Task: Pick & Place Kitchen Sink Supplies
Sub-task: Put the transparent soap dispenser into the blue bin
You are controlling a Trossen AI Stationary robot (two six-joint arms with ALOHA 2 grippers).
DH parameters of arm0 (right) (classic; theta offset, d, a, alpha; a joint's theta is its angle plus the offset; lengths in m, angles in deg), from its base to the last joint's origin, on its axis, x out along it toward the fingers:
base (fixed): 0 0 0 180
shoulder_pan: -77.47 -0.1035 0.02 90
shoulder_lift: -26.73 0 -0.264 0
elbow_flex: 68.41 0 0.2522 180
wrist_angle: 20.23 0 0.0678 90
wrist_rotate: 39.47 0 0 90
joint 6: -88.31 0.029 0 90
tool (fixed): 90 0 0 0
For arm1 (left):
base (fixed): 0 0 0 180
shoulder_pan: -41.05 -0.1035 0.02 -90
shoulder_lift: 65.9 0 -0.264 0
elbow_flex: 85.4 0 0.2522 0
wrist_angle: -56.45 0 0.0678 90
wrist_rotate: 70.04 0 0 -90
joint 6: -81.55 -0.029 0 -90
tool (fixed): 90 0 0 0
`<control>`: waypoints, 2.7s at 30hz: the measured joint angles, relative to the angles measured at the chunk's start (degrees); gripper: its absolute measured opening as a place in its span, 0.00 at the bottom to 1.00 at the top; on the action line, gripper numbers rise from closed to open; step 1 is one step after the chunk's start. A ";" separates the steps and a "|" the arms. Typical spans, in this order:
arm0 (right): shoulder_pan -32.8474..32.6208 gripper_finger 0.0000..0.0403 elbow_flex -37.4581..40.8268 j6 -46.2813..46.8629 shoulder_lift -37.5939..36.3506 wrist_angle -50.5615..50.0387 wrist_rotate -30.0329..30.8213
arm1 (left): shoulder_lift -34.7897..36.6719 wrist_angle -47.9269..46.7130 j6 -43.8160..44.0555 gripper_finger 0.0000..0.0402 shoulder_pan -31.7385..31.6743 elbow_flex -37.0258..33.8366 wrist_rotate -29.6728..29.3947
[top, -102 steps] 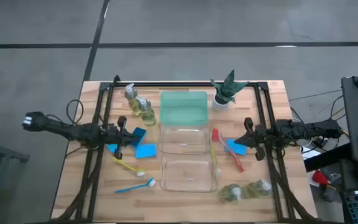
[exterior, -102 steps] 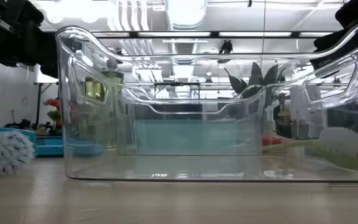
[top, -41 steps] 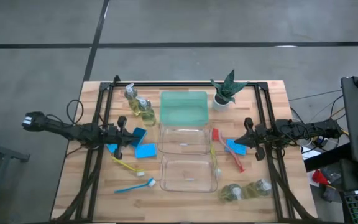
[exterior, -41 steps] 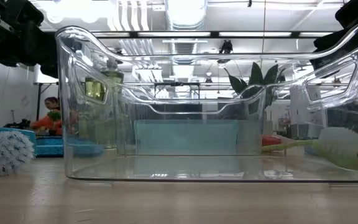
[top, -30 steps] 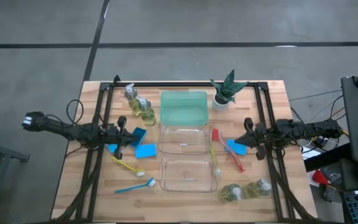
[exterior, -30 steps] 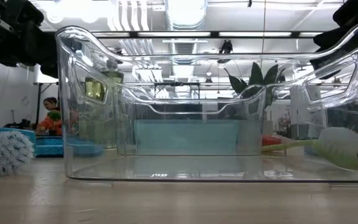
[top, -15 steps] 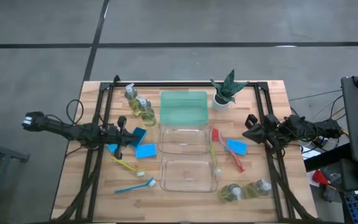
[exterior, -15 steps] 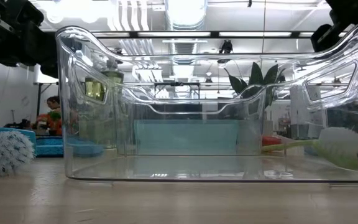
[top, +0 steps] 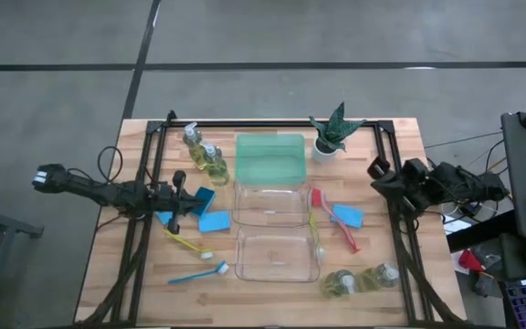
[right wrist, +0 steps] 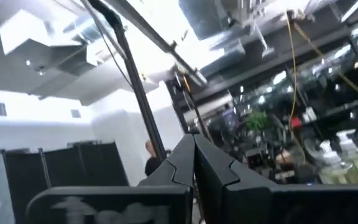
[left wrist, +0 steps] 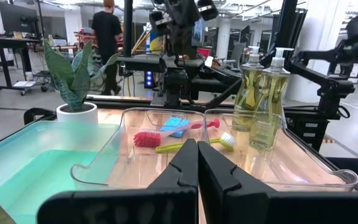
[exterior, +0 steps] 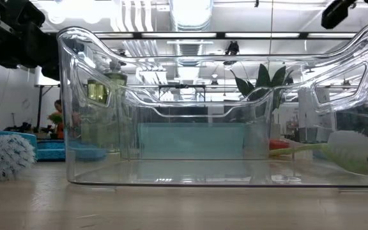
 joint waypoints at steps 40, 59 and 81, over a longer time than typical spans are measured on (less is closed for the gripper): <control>-17.49 0.50 -90.04 37.10 66.92 -115.85 -9.69 | 0.01 0.00 0.00 0.00 0.00 0.01 0.01; -35.63 0.45 -88.55 60.90 73.66 -115.48 -8.27 | -0.22 -1.07 0.00 0.00 0.01 0.01 0.00; -38.27 0.43 -88.33 62.50 75.62 -115.50 -9.60 | -0.22 -1.33 0.01 0.00 0.00 0.01 0.00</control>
